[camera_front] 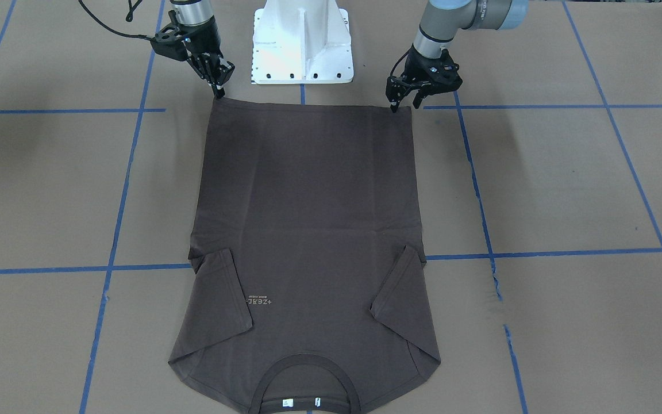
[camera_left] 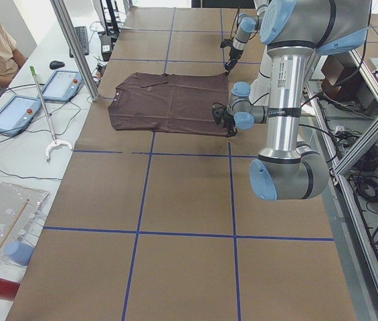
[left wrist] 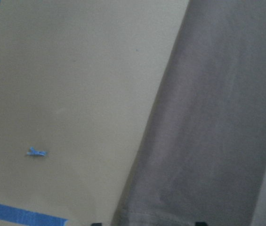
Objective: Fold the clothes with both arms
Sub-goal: 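Grasp the bottom hem corners with both grippers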
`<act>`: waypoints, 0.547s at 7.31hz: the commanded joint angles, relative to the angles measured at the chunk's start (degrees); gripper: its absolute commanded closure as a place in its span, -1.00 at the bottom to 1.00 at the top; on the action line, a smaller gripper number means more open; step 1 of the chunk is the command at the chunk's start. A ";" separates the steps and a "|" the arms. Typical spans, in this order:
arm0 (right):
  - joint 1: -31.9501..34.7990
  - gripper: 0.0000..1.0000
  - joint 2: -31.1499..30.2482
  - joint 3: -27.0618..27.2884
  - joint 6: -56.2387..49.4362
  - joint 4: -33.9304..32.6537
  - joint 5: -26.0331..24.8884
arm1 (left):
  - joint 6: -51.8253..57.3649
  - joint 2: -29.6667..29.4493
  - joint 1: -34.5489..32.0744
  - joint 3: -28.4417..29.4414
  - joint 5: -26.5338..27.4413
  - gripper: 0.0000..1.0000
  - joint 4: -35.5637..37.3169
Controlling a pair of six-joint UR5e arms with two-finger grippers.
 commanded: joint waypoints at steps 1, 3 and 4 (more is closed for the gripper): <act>0.01 1.00 -0.16 1.06 -0.07 0.00 0.00 | 0.02 -0.03 -0.08 0.18 -0.12 0.39 0.29; 0.01 1.00 -0.34 1.06 0.02 0.00 0.00 | 0.02 -0.12 -0.08 -0.08 -0.21 1.00 1.16; 0.10 1.00 -0.43 0.98 -0.07 -0.09 0.00 | 0.02 -0.30 -0.08 -0.87 -0.30 1.00 1.17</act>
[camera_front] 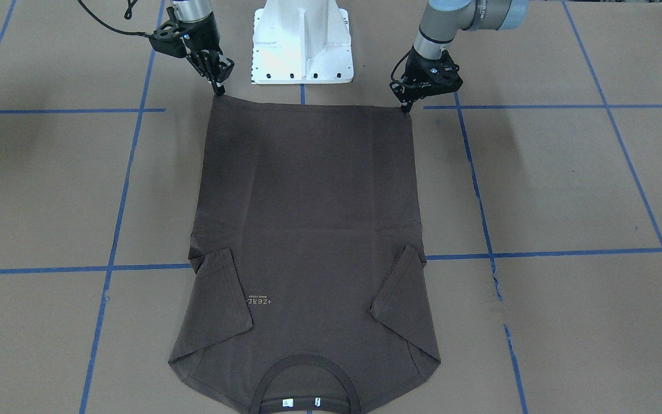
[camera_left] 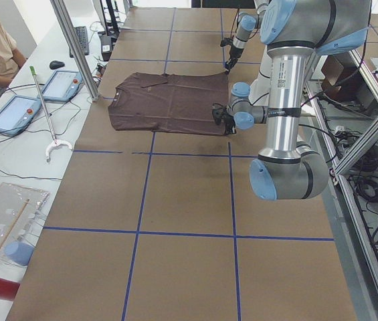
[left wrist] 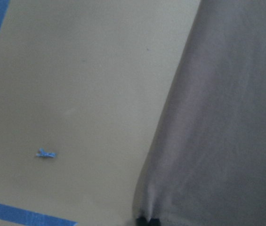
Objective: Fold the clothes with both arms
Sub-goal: 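Grasp the bottom hem corners with both grippers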
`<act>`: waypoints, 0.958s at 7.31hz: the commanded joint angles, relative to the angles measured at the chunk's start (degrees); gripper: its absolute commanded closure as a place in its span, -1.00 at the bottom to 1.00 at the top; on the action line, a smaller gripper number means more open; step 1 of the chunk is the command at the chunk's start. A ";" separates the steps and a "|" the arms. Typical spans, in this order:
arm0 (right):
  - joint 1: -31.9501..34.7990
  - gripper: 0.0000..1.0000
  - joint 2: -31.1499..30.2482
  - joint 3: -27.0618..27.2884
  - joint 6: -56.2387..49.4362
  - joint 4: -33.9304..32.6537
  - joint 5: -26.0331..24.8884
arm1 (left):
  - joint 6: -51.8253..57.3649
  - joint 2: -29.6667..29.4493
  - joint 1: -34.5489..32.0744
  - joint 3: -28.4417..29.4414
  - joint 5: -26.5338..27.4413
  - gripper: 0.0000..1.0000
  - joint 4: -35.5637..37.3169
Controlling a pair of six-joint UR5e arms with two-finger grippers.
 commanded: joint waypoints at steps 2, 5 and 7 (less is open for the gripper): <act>-1.08 1.00 -2.99 1.91 0.38 -0.07 0.17 | -1.48 0.01 -0.01 -7.52 -1.67 1.00 1.20; -6.09 1.00 -13.26 13.13 0.56 0.02 0.44 | -9.56 -0.33 4.56 -17.12 -3.00 1.00 7.88; -1.48 1.00 -14.72 17.57 0.21 0.02 1.23 | -9.93 -1.12 3.60 -18.20 -4.31 1.00 10.06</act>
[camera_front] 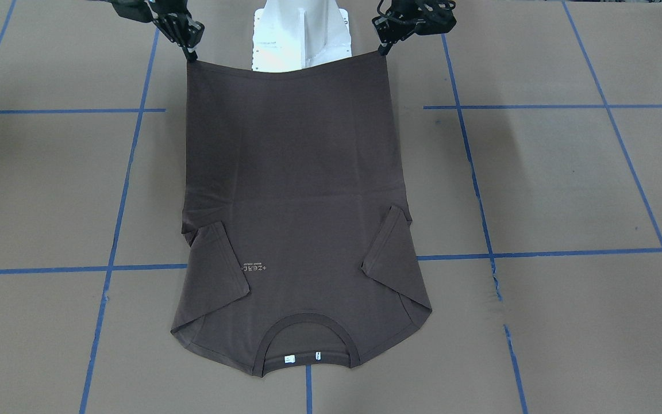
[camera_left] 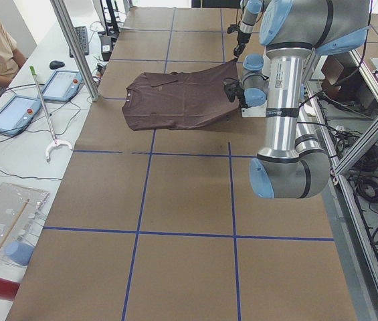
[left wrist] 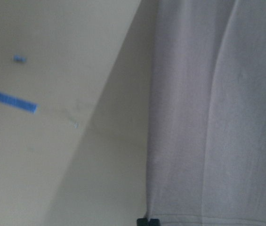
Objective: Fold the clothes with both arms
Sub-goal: 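Lift the hem with both grippers and fold it toward the collar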
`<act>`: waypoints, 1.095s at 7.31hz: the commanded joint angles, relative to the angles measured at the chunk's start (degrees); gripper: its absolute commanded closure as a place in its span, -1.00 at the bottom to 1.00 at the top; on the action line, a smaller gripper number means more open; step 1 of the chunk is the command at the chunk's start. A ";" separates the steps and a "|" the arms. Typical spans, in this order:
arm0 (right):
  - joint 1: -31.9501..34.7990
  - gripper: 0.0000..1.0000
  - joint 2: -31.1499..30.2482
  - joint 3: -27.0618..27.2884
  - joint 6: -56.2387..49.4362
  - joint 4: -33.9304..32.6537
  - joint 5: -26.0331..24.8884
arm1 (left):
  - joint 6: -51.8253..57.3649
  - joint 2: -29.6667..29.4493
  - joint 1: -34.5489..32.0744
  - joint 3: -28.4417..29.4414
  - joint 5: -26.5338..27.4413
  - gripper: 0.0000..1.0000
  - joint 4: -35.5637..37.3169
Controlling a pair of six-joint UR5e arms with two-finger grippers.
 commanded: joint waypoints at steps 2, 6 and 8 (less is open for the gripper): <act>17.13 1.00 9.80 -4.93 -5.85 -0.09 10.16 | 9.22 -5.67 -11.62 3.08 -1.94 1.00 4.45; 42.14 1.00 33.29 -34.01 -28.51 -1.67 24.28 | 20.61 -23.77 -27.48 30.74 -1.77 1.00 1.05; 48.13 1.00 40.42 -45.63 -35.15 -1.41 26.12 | 23.14 -26.16 -33.72 37.54 -1.77 1.00 -4.50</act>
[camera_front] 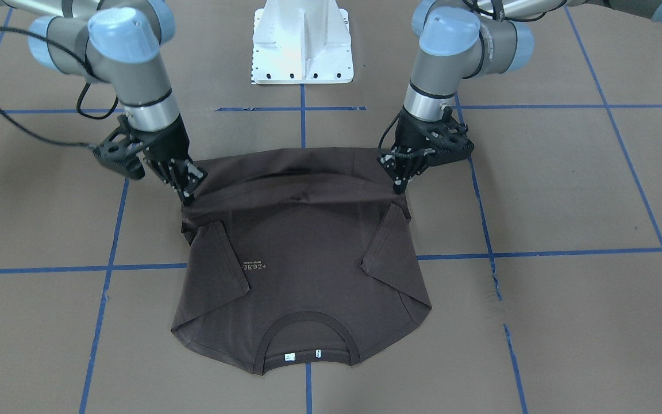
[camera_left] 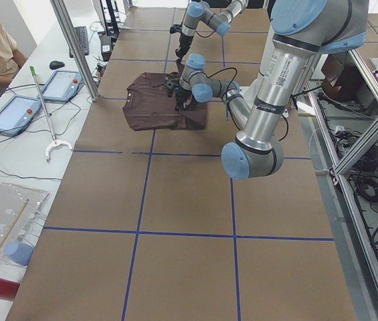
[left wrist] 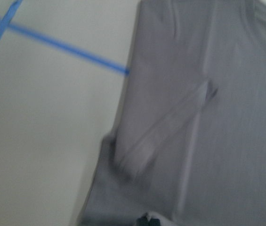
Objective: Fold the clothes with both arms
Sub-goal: 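Lift the hem with both grippers and fold it toward the collar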
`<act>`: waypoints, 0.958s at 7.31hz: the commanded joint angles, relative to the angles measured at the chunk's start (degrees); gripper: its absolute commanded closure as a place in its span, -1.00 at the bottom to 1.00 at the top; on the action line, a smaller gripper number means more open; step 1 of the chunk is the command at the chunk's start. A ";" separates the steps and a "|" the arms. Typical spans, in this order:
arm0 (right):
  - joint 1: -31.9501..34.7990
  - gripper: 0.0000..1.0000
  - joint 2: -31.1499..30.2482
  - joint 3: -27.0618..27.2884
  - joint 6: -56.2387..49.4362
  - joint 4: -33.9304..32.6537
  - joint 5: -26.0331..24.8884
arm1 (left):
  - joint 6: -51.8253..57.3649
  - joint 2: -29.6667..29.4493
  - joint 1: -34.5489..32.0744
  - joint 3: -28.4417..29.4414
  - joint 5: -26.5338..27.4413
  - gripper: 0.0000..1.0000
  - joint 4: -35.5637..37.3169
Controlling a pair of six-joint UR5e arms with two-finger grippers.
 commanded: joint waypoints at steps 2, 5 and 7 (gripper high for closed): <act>6.78 1.00 12.24 -19.57 -7.26 0.46 1.14 | 4.56 -3.45 -5.61 13.78 0.32 1.00 -10.75; 7.41 1.00 15.71 -30.33 -8.15 8.79 1.06 | 4.30 -7.74 -5.70 22.76 1.71 1.00 -15.11; 7.41 1.00 17.21 -33.07 -8.24 9.08 1.06 | 4.56 -8.19 -6.05 24.62 3.22 0.74 -16.51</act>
